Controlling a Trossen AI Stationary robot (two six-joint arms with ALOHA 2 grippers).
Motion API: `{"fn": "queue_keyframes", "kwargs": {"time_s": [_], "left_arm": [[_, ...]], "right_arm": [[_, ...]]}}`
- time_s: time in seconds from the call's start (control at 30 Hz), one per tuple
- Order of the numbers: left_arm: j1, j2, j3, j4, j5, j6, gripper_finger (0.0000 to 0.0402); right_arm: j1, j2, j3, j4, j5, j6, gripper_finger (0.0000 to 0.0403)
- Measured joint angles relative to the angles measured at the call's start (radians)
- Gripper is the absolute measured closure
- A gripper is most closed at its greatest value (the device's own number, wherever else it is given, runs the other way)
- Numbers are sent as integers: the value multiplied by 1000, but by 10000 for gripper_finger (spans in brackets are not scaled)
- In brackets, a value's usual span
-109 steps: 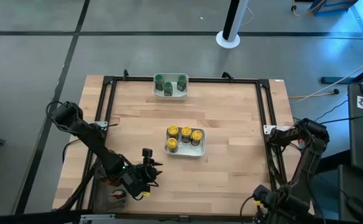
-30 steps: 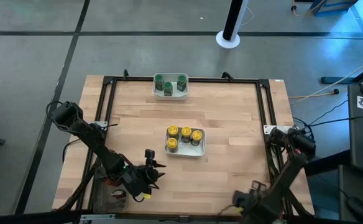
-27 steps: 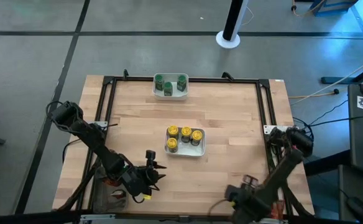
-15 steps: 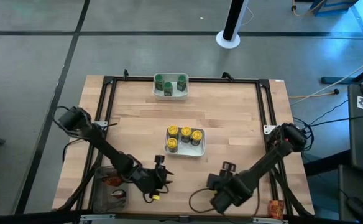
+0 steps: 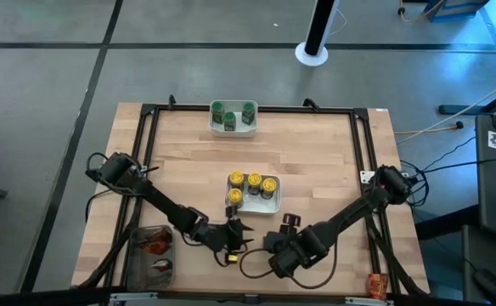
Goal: Sort spices by type
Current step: Put the green seasoning bottle into the top white bin
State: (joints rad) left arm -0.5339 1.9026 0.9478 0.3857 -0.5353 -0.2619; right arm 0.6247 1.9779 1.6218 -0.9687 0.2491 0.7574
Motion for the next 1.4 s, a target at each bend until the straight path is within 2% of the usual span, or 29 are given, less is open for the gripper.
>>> {"fn": "queue_keyframes", "kwargs": {"time_s": [0.17, 0.57, 0.93, 1.4], "left_arm": [[0, 0, 0, 68, 2, 17, 286], [5, 0, 0, 76, 39, 35, 395], [5, 5, -1, 55, 43, 43, 400], [7, 5, -2, 40, 35, 45, 401]], "right_arm": [[-11, 9, 0, 23, 19, -25, 190], [-17, 9, 0, 62, 86, -33, 196], [-29, 9, -1, 148, 114, -84, 197], [-31, 9, -1, 226, 223, -135, 195]]}}
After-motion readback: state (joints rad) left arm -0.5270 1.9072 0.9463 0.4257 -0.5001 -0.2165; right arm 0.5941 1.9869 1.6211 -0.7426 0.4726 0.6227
